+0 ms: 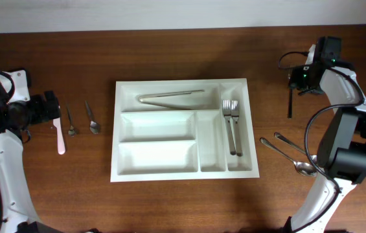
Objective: Pack container
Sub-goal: 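Release the fork and grasp the third silver fork with the right gripper, then lift the third fork and lower it into the narrow right compartment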
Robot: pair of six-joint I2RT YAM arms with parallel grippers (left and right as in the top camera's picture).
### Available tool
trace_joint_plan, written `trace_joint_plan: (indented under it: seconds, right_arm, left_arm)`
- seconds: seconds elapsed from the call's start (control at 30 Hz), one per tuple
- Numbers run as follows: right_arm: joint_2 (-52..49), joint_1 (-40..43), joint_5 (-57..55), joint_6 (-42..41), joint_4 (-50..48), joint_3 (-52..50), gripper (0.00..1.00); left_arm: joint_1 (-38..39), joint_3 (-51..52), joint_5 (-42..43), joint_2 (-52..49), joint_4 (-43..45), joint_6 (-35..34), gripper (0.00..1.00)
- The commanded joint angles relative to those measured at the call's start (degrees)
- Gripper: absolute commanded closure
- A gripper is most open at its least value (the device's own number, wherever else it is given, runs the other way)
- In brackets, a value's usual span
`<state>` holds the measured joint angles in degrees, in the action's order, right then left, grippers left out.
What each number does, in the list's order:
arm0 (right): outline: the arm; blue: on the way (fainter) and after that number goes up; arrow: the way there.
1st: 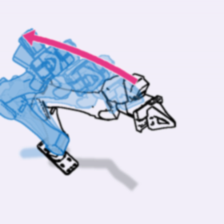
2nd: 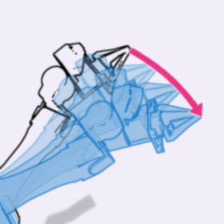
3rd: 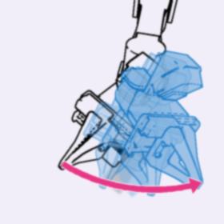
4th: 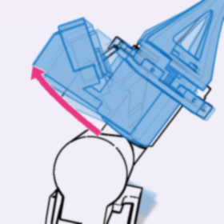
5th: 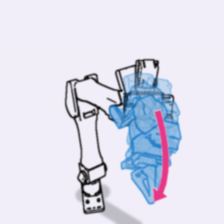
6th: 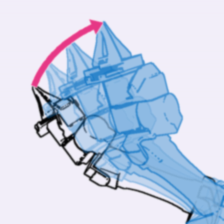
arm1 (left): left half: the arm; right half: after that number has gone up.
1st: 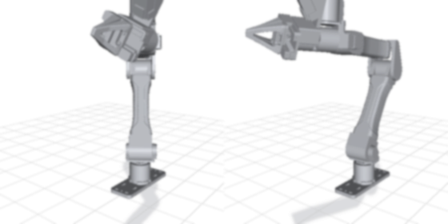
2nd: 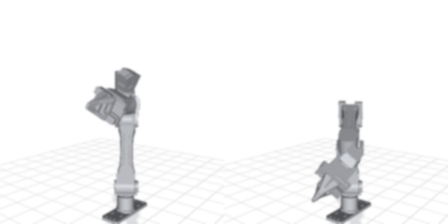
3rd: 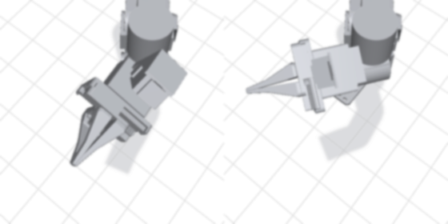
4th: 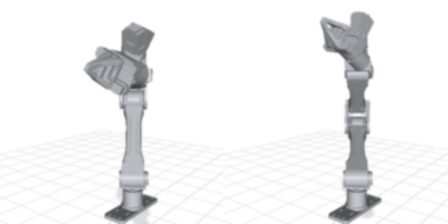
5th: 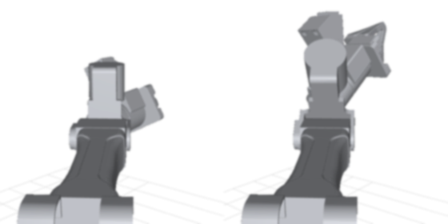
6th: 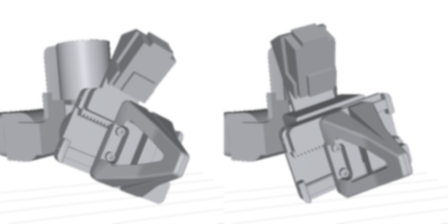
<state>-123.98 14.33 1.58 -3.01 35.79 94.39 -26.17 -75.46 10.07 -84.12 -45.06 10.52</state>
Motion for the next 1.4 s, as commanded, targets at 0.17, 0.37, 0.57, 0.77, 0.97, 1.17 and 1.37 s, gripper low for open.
trace_joint_plan:
  seconds: [0.17,0.37,0.57,0.77,0.97,1.17,1.37]
  right_arm:
    - [-3.58,0.0,0.79,-0.17,1.68,4.07,0.48]
    - [-4.63,0.0,0.81,-0.17,2.38,6.08,0.5]
    - [-6.56,-0.04,0.81,-0.2,2.8,6.08,0.51]
    - [-7.43,-0.04,0.81,-0.17,2.78,6.08,0.56]
    - [-9.44,-0.04,0.98,-0.17,3.45,6.08,0.62]
    - [-10.99,-0.07,0.98,-0.13,4.57,6.08,0.69]
    - [-11.13,-0.07,0.98,-0.15,6.08,6.08,0.81]
  left_arm:
    - [-0.15,-0.98,0.02,0.44,-0.02,0.74,0.01]
    - [-0.15,-0.98,0.02,0.44,-0.02,0.74,0.01]
    - [-0.15,-0.98,0.02,0.44,-0.02,0.74,0.01]
    - [-0.15,-0.98,0.02,0.44,-0.02,0.74,0.01]
    - [-0.15,-0.98,0.02,0.44,-0.02,0.74,0.01]
    - [-0.15,-0.98,0.02,0.44,-0.02,0.74,0.01]
    - [-0.15,-0.98,0.02,0.44,-0.02,0.74,0.01]
